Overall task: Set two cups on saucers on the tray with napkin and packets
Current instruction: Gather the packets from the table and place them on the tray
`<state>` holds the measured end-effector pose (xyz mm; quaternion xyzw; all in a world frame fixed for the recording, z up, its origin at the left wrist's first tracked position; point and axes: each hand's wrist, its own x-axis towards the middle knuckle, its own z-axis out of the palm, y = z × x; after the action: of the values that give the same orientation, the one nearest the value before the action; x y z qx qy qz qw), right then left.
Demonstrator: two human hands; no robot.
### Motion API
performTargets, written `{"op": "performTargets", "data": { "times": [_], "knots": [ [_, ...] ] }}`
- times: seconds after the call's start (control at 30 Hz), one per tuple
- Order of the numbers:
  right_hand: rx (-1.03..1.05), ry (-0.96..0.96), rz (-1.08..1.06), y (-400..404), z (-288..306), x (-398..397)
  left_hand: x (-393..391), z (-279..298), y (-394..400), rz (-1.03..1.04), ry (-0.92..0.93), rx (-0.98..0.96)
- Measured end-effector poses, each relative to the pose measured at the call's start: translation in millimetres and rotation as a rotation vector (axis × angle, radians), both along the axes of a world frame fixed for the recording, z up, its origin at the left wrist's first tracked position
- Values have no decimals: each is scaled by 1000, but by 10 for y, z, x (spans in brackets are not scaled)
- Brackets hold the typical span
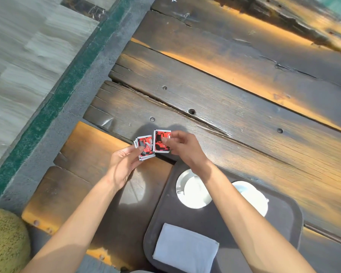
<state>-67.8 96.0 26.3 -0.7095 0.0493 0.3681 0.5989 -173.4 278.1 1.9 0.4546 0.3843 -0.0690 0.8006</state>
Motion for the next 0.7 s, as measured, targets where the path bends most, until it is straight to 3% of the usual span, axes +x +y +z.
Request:
{"op": "performTargets", "data": {
  "times": [0.5, 0.7],
  "knots": [
    [45, -116, -164, -1011, 796, -1439, -839, 813, -882, -454, -205, 42],
    [41, 1, -325, -1797, 668, -2192, -1291, 658, -1731, -563, -88, 135]
  ]
}}
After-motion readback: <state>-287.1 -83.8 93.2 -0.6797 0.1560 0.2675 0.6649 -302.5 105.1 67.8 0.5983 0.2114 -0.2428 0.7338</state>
